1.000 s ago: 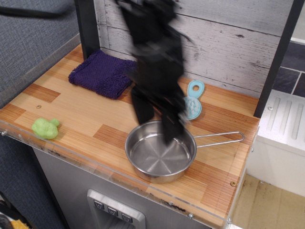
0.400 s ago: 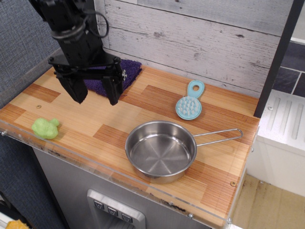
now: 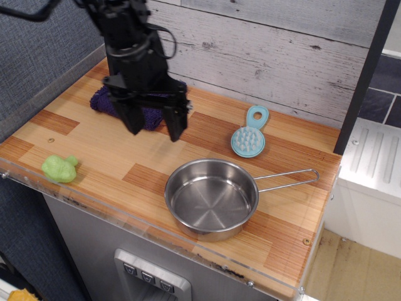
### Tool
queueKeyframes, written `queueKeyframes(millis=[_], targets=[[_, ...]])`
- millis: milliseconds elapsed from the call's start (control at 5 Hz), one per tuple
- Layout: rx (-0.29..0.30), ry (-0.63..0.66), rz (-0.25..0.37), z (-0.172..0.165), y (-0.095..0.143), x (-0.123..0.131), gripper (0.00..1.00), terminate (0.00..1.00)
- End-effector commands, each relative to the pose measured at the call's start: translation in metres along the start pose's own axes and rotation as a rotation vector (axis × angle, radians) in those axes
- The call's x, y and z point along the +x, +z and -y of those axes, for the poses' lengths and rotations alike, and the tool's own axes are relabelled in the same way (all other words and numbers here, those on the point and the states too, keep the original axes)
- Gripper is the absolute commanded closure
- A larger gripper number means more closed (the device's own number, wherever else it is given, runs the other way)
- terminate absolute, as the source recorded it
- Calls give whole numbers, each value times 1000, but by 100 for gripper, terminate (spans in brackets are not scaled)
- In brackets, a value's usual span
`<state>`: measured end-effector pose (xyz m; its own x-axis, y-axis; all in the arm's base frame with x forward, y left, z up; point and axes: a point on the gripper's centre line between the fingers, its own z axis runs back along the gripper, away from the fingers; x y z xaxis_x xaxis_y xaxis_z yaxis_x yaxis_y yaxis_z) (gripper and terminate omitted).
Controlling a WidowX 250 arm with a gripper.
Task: Place the silver pot on the front right corner of the table.
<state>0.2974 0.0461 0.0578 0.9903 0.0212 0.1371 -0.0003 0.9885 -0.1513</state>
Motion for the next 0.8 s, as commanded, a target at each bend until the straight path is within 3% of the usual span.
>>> queueKeyframes(millis=[0, 400, 600], targets=[[97, -150, 8, 15, 16, -8, 0, 0], [97, -150, 8, 15, 16, -8, 0, 0], [97, -150, 8, 15, 16, -8, 0, 100]])
